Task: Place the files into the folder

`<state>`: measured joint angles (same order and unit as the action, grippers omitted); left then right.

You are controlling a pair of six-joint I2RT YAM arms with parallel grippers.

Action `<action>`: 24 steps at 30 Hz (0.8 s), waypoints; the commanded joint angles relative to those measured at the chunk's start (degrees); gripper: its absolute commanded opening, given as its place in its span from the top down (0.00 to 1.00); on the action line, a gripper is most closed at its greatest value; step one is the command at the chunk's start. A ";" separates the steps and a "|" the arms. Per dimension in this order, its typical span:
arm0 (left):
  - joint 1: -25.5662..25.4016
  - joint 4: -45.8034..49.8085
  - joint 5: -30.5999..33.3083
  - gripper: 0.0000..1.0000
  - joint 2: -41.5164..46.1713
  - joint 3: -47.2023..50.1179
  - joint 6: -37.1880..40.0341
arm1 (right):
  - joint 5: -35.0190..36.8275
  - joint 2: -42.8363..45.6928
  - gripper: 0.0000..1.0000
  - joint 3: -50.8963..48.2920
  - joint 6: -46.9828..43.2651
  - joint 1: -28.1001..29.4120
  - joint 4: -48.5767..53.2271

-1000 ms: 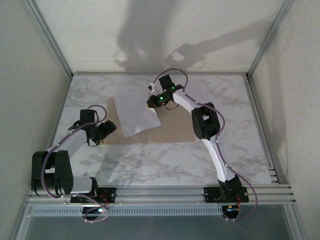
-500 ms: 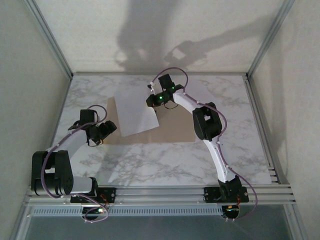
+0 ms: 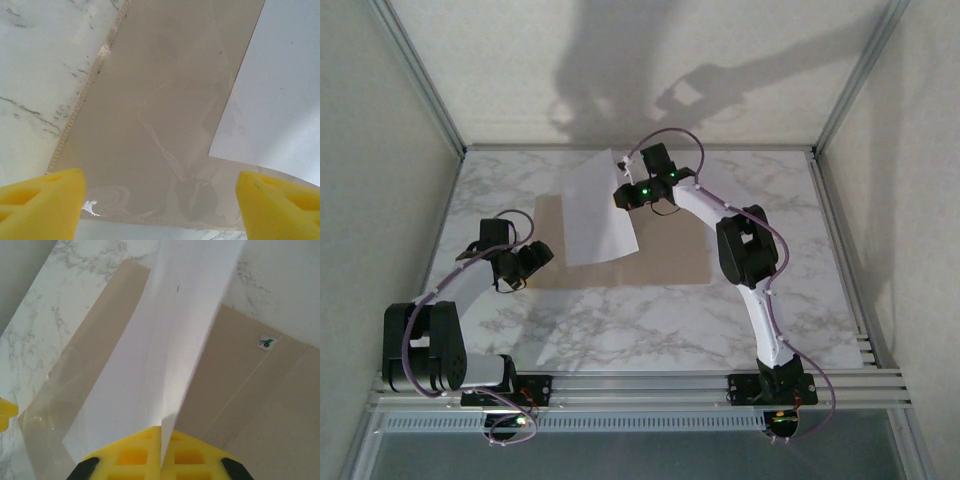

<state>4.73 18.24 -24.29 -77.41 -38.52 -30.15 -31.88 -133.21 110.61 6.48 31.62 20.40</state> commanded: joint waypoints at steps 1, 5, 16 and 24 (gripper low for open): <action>0.63 0.22 -0.94 0.21 1.03 -0.24 0.75 | 0.15 2.52 0.97 -2.70 -0.55 1.06 -2.22; 0.64 0.12 -1.14 0.21 1.03 -0.15 0.75 | -0.53 3.73 0.97 -5.61 -1.71 1.32 -3.43; 0.63 0.12 -1.29 0.21 1.03 -0.08 0.85 | -1.13 5.98 0.96 -12.29 2.40 1.71 -10.78; 0.63 0.04 -1.53 0.21 0.94 -0.06 0.84 | 0.94 6.38 0.96 -15.04 5.51 2.39 -15.25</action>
<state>4.73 18.22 -24.91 -77.38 -38.52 -30.15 -32.03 -129.19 96.73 10.28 33.32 8.38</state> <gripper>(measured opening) 0.787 0.056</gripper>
